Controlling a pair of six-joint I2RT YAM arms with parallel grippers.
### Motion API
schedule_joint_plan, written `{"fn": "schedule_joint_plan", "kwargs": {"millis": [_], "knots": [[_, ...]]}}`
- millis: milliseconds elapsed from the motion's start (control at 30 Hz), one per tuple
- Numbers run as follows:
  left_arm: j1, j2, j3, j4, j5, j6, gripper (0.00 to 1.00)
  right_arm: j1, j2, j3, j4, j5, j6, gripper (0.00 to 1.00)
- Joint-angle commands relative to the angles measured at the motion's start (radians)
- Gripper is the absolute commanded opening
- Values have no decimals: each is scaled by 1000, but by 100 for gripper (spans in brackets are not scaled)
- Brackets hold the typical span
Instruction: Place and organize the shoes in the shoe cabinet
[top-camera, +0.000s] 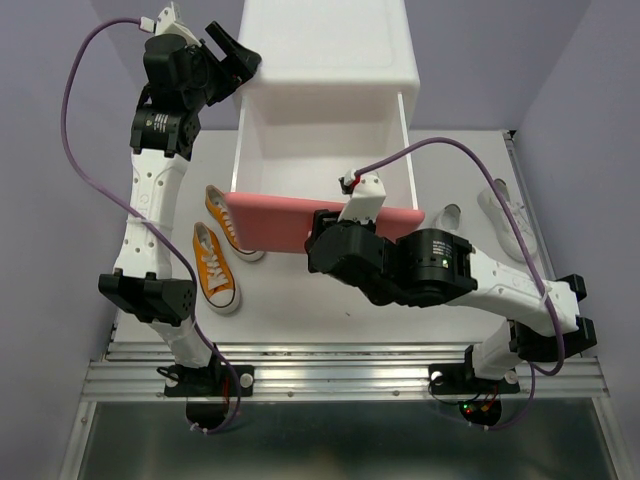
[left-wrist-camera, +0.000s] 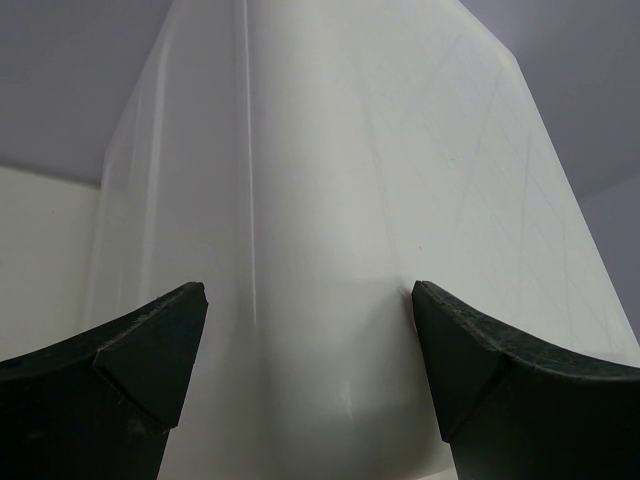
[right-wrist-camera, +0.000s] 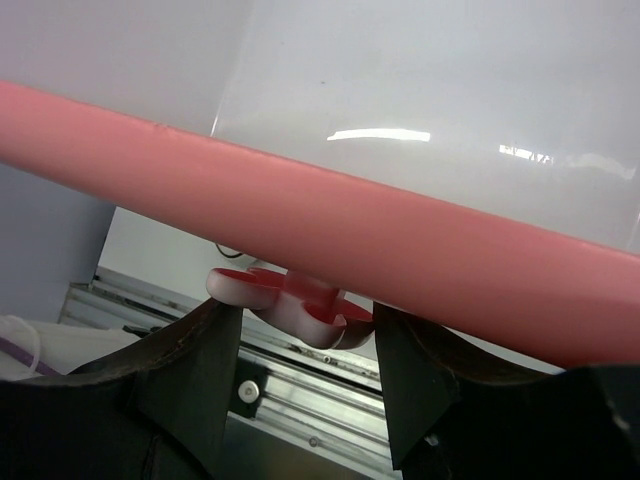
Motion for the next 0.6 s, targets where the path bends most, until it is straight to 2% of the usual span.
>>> {"fn": "schedule_joint_plan", "kwargs": {"millis": [0, 367, 567], "knots": [[20, 55, -65, -220, -114, 83, 93, 26, -24, 31, -144, -81, 37, 1], [20, 55, -76, -234, -132, 101, 93, 26, -70, -18, -187, -113, -22, 1], [20, 53, -76, -237, -140, 107, 93, 26, -102, -98, -189, -96, -67, 1]]}}
